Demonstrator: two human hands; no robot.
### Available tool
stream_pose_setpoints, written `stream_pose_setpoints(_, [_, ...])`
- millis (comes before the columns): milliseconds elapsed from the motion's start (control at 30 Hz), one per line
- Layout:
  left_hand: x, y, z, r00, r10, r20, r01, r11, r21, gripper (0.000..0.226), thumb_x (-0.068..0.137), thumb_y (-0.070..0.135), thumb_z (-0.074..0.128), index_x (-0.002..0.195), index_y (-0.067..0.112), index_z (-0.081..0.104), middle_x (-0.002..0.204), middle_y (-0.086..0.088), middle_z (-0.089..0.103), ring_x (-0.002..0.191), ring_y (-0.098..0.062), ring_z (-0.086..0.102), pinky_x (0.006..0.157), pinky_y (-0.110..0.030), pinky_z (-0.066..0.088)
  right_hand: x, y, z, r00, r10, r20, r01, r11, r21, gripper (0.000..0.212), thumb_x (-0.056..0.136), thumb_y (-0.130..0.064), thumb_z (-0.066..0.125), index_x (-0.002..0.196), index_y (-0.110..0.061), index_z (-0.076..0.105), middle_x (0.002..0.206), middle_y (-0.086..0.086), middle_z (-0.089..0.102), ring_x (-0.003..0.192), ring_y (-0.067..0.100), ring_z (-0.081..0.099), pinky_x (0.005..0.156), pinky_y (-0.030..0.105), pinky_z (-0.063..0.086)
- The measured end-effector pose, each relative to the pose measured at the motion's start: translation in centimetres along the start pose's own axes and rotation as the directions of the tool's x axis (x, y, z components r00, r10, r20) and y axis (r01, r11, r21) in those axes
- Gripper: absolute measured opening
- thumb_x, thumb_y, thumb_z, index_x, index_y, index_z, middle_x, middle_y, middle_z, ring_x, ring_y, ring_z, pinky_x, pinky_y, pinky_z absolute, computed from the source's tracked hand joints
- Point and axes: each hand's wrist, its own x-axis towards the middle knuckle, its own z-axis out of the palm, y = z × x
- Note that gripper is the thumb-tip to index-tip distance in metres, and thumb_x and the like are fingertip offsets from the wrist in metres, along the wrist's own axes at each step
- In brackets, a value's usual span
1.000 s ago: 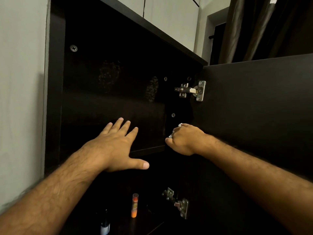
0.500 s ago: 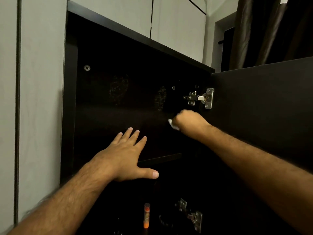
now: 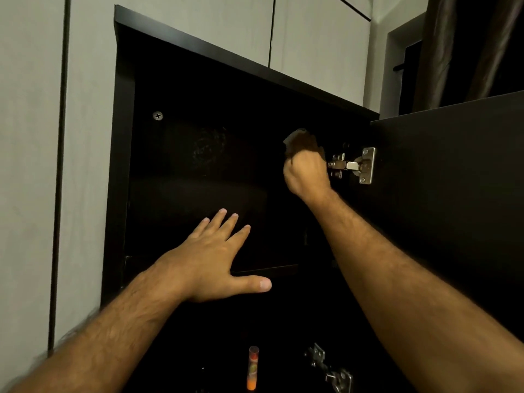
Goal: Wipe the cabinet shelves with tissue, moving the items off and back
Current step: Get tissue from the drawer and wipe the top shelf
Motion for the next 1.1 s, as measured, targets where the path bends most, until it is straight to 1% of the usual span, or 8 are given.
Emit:
stream_pose_setpoints(133, [0.1,-0.1,0.1,1.0,-0.012,-0.006,0.012,1.0,-0.007,0.123,0.055,0.099,0.018,0.152,0.031,-0.012,0.158,0.003,-0.026,0.139,-0.013,-0.036,0.113,-0.035,-0.02,0.6,-0.9,1.5,0.975,0.155,0.162,-0.194,0.945,0.262,0.076,0.1,-0.057,0.019,0.153,-0.009,-0.008,0.162,0.009,-0.014,0.149,0.022,-0.014,0.12,0.039,-0.008])
stream_pose_setpoints(333, [0.0,0.0,0.0,0.999,-0.033,0.016,0.034,0.999,-0.022,0.119,0.059,0.095,0.027,0.151,0.033,-0.014,0.156,0.006,-0.029,0.135,-0.011,-0.041,0.11,-0.034,-0.023,-1.6,0.8,3.4,0.974,0.172,0.149,-0.202,0.955,0.218,0.082,0.097,-0.061,0.015,0.151,-0.005,-0.013,0.16,0.012,-0.018,0.148,0.022,-0.016,0.117,0.032,-0.011])
stream_pose_setpoints(533, [0.1,0.2,-0.3,0.997,-0.034,0.068,0.036,0.999,-0.026,0.12,0.058,0.094,0.033,0.15,0.034,-0.017,0.152,0.008,-0.035,0.131,-0.013,-0.045,0.106,-0.033,-0.025,-5.5,2.2,2.3,0.895,0.141,0.423,-0.268,0.929,0.256,0.083,0.099,-0.057,0.027,0.151,-0.009,-0.016,0.158,0.009,-0.025,0.146,0.022,-0.022,0.117,0.038,-0.007])
stream_pose_setpoints(600, [0.1,0.3,-0.3,0.997,-0.042,0.067,0.044,0.999,-0.025,0.12,0.059,0.094,0.034,0.15,0.034,-0.017,0.15,0.01,-0.035,0.131,-0.013,-0.046,0.105,-0.033,-0.026,-7.3,2.4,2.0,0.85,0.144,0.506,-0.236,0.964,0.123,0.08,0.101,-0.03,0.043,0.152,-0.004,-0.013,0.159,0.012,-0.022,0.148,0.024,-0.014,0.119,0.038,0.004])
stream_pose_setpoints(667, [0.1,0.5,-0.3,0.997,-0.051,0.061,0.053,0.998,-0.022,0.118,0.062,0.092,0.037,0.15,0.034,-0.017,0.147,0.012,-0.036,0.132,-0.014,-0.045,0.107,-0.033,-0.025,-9.0,2.3,2.0,0.863,0.178,0.473,-0.15,0.984,-0.096,0.072,0.096,-0.01,0.048,0.151,0.002,0.004,0.16,0.02,0.001,0.147,0.029,0.017,0.112,0.033,0.03])
stream_pose_setpoints(767, [0.0,0.6,-0.3,0.997,-0.06,0.055,0.061,0.998,-0.015,0.117,0.064,0.09,0.04,0.151,0.034,-0.016,0.144,0.012,-0.037,0.132,-0.014,-0.045,0.109,-0.034,-0.024,-9.6,2.6,2.0,0.921,0.183,0.343,-0.103,0.966,-0.237,0.034,0.093,-0.002,0.051,0.127,-0.002,0.051,0.12,0.014,0.06,0.105,0.025,0.063,0.071,0.026,0.047])
stream_pose_setpoints(833, [0.0,0.6,-0.3,0.997,-0.059,0.056,0.06,0.998,-0.012,0.117,0.063,0.091,0.038,0.151,0.035,-0.015,0.144,0.012,-0.037,0.132,-0.014,-0.045,0.108,-0.034,-0.024,-9.3,2.9,1.9,0.934,0.184,0.306,-0.106,0.962,-0.254,0.022,0.091,-0.001,0.055,0.11,-0.008,0.063,0.1,0.008,0.066,0.091,0.021,0.066,0.067,0.025,0.05])
stream_pose_setpoints(1100, [0.0,0.5,-0.1,0.999,-0.046,0.027,0.046,0.998,-0.03,0.117,0.064,0.09,0.041,0.151,0.035,-0.013,0.15,0.009,-0.034,0.132,-0.013,-0.045,0.108,-0.034,-0.024,-8.8,3.7,2.3,0.956,0.147,0.253,-0.085,0.967,-0.24,0.019,0.089,-0.001,0.059,0.106,-0.009,0.058,0.098,0.007,0.062,0.091,0.023,0.065,0.061,0.025,0.044])
